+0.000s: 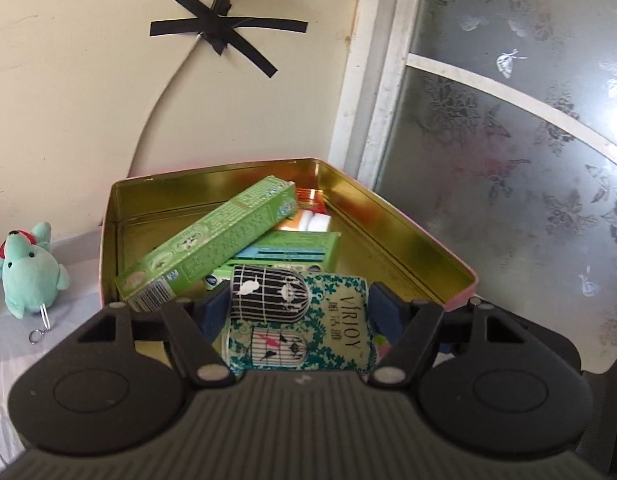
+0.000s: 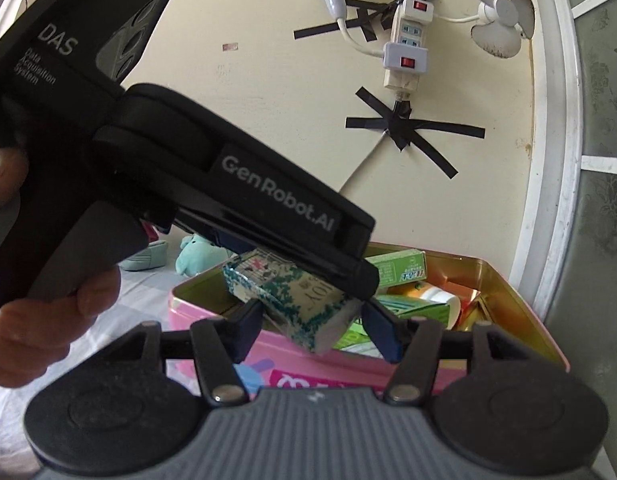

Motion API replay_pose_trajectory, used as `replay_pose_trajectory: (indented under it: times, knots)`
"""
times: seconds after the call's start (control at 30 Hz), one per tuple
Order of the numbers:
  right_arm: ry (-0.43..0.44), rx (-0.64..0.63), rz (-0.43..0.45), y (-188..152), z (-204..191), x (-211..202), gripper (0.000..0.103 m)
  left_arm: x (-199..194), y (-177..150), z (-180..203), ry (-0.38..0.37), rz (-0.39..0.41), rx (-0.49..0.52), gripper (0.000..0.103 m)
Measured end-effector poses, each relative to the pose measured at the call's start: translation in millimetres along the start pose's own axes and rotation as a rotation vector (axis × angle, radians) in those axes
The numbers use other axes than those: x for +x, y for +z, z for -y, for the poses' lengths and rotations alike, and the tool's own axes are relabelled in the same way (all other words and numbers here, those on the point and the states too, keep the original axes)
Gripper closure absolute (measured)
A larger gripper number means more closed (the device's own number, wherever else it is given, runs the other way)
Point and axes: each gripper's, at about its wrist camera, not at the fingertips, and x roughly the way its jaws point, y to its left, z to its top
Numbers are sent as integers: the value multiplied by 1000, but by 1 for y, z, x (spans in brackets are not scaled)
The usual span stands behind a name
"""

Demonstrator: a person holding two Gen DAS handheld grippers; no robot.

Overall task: Organize objects
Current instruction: 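Lift the tissue pack and carry it over the tin with the right gripper, then lower the tissue pack into the tin and open the right gripper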

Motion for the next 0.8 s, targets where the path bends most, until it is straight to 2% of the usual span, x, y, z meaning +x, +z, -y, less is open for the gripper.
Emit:
replay_pose_trajectory:
  times: [0.07, 0.13, 0.2, 0.27, 0.53, 0.8]
  knots:
    - [-22, 7, -2, -3, -11, 20, 43, 12, 1, -3, 61, 0, 11, 27]
    - [-84, 39, 17, -7, -9, 28, 33, 22, -2, -5, 158, -7, 17, 26]
    - [-95, 76, 21, -8, -1, 26, 32, 27, -8, -8, 213, -7, 26, 26]
    - [-95, 105, 27, -10, 5, 23, 25, 28, -14, -12, 246, 24, 28, 12]
    - [-100, 78, 46, -10, 0, 19, 23, 12, -20, -5, 345, 88, 50, 11]
    - [-113, 143, 63, -11, 11, 20, 23, -13, -29, -9, 370, 93, 17, 12]
